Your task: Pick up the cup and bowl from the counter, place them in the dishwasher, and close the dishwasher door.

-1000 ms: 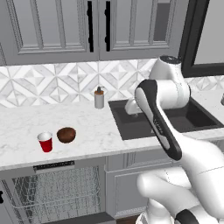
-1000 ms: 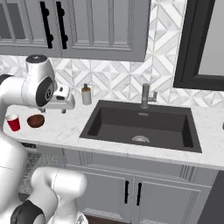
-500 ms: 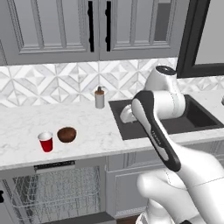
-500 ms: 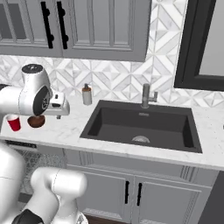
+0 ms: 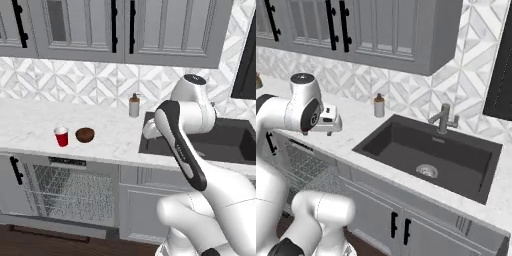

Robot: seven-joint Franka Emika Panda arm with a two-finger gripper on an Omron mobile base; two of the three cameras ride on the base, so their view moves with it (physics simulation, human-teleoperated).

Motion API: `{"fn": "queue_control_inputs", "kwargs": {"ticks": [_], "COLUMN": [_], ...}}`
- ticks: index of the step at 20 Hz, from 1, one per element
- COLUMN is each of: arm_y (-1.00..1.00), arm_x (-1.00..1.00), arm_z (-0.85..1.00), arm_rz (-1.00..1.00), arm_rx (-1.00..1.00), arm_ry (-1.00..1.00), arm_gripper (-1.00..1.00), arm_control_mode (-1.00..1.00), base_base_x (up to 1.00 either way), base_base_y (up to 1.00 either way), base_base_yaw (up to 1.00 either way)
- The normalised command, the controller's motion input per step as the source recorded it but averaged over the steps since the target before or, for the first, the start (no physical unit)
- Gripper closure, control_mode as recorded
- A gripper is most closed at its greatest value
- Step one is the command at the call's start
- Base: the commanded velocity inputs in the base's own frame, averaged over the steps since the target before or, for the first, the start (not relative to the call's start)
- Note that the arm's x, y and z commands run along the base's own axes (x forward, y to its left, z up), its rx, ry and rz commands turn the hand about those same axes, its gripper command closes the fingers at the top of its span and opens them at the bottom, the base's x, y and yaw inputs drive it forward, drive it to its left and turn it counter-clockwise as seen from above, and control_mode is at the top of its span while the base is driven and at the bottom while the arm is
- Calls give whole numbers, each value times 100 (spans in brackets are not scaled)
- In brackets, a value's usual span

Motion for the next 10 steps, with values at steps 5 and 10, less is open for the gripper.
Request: {"fn": "queue_control_inputs", "kwargs": {"ticks": [5, 10], "arm_y": [0, 0], "arm_x": [0, 0], "arm_z": [0, 0], "arm_rz": [0, 0], "arm_rx": [0, 0], "arm_ry": [0, 0], "arm_gripper": [-100, -100], "arm_control_mode": [100, 100], "base_base_x": [3, 9], "base_base_y": [-17, 0], "base_base_yaw": [70, 75]}}
